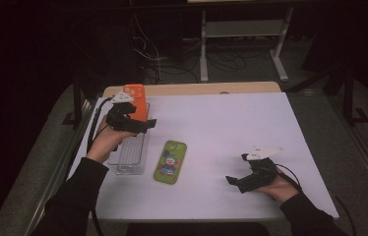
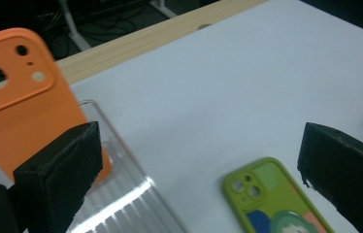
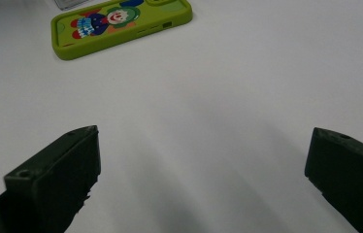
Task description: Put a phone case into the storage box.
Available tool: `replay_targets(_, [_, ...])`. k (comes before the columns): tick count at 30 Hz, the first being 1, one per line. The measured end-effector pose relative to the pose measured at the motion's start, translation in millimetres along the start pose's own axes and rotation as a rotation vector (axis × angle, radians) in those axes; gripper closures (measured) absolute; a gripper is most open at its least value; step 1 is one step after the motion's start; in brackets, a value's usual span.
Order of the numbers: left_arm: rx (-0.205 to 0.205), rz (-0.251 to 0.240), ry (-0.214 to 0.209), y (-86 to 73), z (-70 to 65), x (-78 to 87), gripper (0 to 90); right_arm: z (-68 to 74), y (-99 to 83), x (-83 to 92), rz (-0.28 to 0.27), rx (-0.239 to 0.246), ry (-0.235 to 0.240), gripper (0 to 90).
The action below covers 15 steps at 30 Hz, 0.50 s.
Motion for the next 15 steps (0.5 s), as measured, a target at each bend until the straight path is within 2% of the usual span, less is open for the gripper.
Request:
replay_targets(3, [-0.007,0.005,-0.026,-3.7,-11.2,-0.2,2.3,0.5,-0.1,-0.7,0.005,-0.001,-0.001,0.0])
replay_targets(4, [0.004,-0.009,-0.041,-4.8,-17.3,-2.2,2.3,0.7,0.4,-0.8,0.005,-0.003,-0.002,0.0])
replay_targets(7, [-0.013,0.011,-0.067,-9.8,-26.7,-4.3,2.6,1.1,0.1,-1.0,0.006,0.005,-0.003,0.0])
replay_targets(8, [-0.008,0.003,-0.075,-10.8,-30.6,-5.9,4.3,0.6,-0.3,-0.9,0.005,0.007,-0.005,0.0])
replay_targets(14, [-0.024,0.019,-0.095,-20.9,-45.2,-12.6,7.3,-2.8,0.3,2.0,-0.006,0.002,-0.013,0.0])
replay_targets(15, [-0.021,0.006,-0.092,-21.4,-47.5,-14.1,9.6,-2.2,0.9,3.0,-0.006,-0.009,-0.010,0.0])
Point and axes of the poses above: each handheld gripper's, and its own axes: x roughly backward along the jaws, y roughly out of its top, z roughly to its left, the point moved 10 cm from there along -x, roughly forward along the jaws, and after that the axes turned 13 degrees about -y, right-handed, at the moved point
